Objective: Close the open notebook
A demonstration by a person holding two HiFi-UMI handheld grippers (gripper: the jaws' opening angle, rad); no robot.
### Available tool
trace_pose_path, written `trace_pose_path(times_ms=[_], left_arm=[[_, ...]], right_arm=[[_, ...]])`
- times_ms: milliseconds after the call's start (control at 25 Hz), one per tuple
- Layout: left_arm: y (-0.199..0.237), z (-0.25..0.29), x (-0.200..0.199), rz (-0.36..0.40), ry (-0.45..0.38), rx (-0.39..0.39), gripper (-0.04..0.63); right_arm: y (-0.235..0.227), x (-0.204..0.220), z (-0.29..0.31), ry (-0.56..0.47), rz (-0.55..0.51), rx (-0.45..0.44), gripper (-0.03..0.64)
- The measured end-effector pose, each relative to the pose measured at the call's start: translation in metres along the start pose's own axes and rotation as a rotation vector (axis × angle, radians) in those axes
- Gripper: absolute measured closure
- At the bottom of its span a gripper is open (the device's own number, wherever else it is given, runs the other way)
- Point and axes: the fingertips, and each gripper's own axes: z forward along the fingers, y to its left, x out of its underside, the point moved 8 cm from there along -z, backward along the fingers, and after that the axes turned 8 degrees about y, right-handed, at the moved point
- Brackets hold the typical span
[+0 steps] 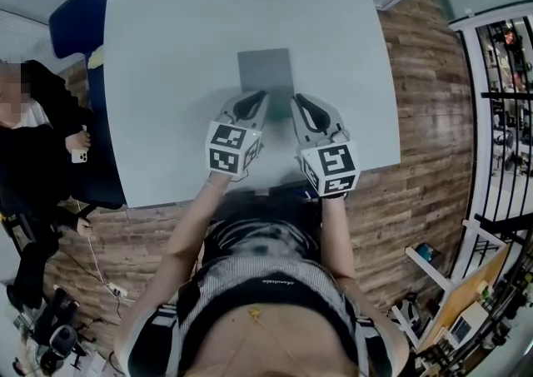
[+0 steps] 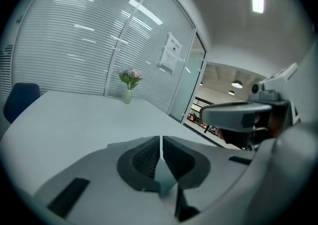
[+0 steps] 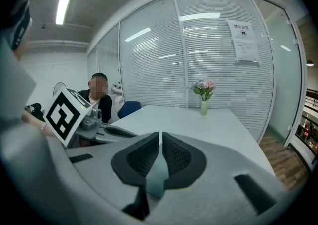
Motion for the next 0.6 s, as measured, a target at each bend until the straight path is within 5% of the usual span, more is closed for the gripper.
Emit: trace_pose_path(times_ms=[600], left_arm=[[0.005, -0.058, -0.038, 0.067, -0.172, -0.007, 0.581]], right_arm=[[0.033, -0.026, 0.001, -0.161, -0.011, -0.029, 0.618]])
